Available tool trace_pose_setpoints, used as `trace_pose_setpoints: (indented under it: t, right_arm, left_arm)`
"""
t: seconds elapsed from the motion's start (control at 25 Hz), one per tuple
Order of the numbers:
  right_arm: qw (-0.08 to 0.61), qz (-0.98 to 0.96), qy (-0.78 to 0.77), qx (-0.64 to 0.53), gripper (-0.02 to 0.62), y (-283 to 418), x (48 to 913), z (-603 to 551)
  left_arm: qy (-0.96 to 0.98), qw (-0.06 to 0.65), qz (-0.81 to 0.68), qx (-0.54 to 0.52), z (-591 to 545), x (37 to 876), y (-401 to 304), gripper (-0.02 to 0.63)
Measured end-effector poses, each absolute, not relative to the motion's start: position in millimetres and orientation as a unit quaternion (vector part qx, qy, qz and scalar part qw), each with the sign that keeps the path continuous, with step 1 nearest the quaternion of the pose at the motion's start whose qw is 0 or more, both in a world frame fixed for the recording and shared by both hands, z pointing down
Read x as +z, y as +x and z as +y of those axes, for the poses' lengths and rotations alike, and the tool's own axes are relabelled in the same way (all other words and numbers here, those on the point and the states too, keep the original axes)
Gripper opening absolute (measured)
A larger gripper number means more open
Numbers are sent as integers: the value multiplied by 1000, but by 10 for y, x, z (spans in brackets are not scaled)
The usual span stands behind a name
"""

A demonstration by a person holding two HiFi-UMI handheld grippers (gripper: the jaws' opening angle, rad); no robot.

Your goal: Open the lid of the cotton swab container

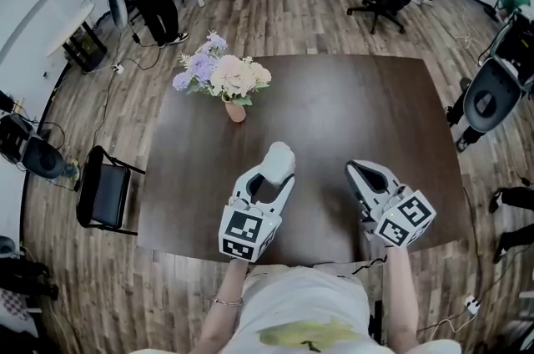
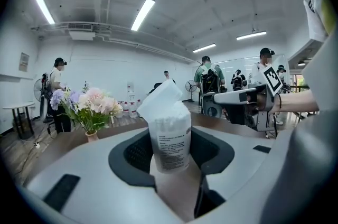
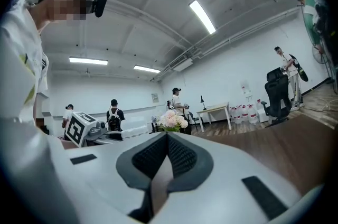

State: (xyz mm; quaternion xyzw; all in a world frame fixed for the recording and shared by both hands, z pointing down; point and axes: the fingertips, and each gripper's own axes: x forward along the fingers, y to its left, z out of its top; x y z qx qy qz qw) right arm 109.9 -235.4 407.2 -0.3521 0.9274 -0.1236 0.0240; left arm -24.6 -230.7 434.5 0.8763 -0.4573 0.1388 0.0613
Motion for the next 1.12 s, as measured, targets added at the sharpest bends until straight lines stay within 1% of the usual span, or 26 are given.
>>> trace_pose_setpoints:
  t: [0.24, 0.72, 1.12]
  right_arm:
    - [19, 920, -376, -106, 21, 1155, 4118, -2357]
    - [35, 910, -398, -105, 20, 1212, 4090, -2399]
    - [30, 904, -414, -107, 21, 1290, 4137, -2432]
  left_arm:
    - [872, 64, -464, 140, -2307, 4384, -287, 206]
    - [871, 63, -465, 144, -2321, 4388, -318, 206]
    - [872, 67, -462, 145, -2325, 4425, -336, 206]
